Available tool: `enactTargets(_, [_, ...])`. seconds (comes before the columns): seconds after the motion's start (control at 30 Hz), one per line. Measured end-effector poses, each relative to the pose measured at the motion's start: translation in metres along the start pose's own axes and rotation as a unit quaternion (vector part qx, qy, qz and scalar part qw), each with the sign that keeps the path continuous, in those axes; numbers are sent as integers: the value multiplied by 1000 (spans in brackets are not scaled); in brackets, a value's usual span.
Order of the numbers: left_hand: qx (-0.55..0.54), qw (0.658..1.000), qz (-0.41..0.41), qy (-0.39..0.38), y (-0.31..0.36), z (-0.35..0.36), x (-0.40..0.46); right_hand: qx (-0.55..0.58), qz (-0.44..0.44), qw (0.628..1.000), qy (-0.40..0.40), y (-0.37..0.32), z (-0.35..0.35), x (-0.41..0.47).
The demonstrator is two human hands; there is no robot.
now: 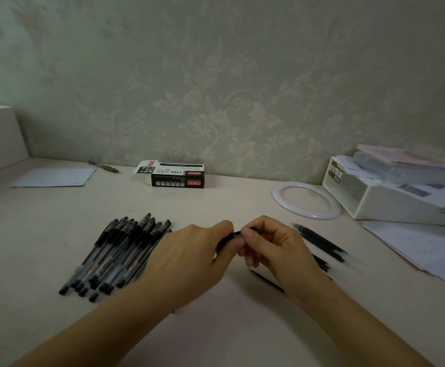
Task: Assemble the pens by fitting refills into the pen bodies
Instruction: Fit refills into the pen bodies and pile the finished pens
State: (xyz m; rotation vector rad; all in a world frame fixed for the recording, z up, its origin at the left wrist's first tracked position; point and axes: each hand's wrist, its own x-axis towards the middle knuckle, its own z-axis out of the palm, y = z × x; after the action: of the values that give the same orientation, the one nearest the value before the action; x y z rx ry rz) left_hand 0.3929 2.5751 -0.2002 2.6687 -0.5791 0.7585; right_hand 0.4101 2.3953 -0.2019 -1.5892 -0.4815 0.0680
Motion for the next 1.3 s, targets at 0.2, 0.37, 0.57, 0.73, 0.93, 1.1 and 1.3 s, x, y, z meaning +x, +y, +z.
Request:
enactTargets(0.2, [21, 997, -61, 31, 2, 5, -1, -11, -29, 999, 33, 1, 4, 1])
enactTargets(0.37, [14, 992, -120, 33, -7, 0, 5, -12, -75, 990, 115, -1, 1, 3])
enactTargets(0.57, [-52, 996, -71, 22, -4, 2, 0, -294, -102, 940, 142, 12, -7, 2])
enactTargets(0.73, [-53, 998, -22, -18, -5, 5, -3, -475, -75, 875, 59, 24, -5, 0])
enactTargets(0.93, [-63, 997, -27, -33, -10, 11, -3, -480, -69, 873, 51, 30, -9, 2])
enactTargets(1.1, [-92, 995, -17, -31, -12, 12, -1, -386, -119, 910, 90, 19, -5, 4])
enactTargets(1.3, [-98, 995, 9, -11, -13, 11, 1, -233, -78, 967, 66, 14, -3, 2])
